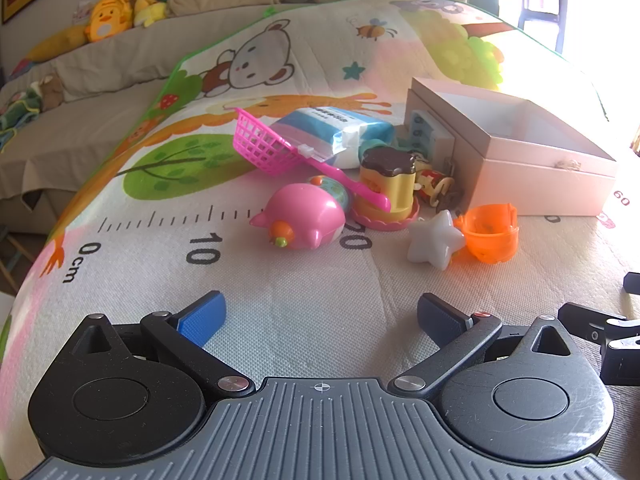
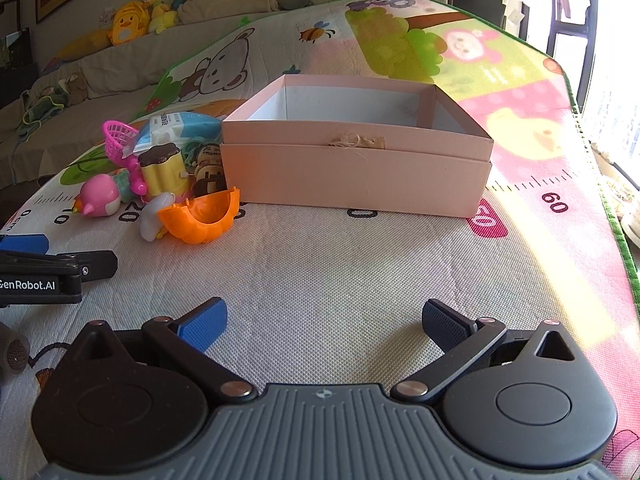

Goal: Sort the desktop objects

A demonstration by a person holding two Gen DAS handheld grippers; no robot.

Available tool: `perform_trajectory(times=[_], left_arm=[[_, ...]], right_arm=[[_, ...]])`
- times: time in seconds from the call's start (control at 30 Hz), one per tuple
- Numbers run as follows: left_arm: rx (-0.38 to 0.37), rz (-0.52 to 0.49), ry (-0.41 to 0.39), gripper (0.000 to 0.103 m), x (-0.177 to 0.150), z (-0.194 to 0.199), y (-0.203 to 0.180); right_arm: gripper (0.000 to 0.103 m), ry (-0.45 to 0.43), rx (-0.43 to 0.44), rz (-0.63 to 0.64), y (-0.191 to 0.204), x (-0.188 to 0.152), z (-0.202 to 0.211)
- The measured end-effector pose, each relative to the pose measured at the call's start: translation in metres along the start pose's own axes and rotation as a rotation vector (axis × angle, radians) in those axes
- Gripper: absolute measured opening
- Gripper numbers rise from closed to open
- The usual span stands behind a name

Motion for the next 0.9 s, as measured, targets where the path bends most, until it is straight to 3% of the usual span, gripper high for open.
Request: perform_trajectory(times=[0.47,0.7,0.9], left_arm=[[0.000,0.000,0.000,0.103,0.000,0.000,0.000],[-0.002,-0.019,0.023,0.103,-0.003,0.002,-0.003],[-0.030,-0.038,0.056,0.103,-0.005,0.008,-0.003]], right_arm=[[0.103,0.001,0.000,0.001,0.001,-0.001,0.002],[0.103,0.086,0.007,0.011,0.002,0.002,0.004],[0.103,0.094,0.016,0.010,0.003,-0.009,0.017]])
Point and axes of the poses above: each gripper's, at about its wrist camera, not at the fingertips, and z roughly against the way its jaws point, y to its left, x to its top, the point moved 2 cm from there along -z, roughly the way its jaws point, and after that the axes turned 9 degrees about -z, right-handed, at the moved point
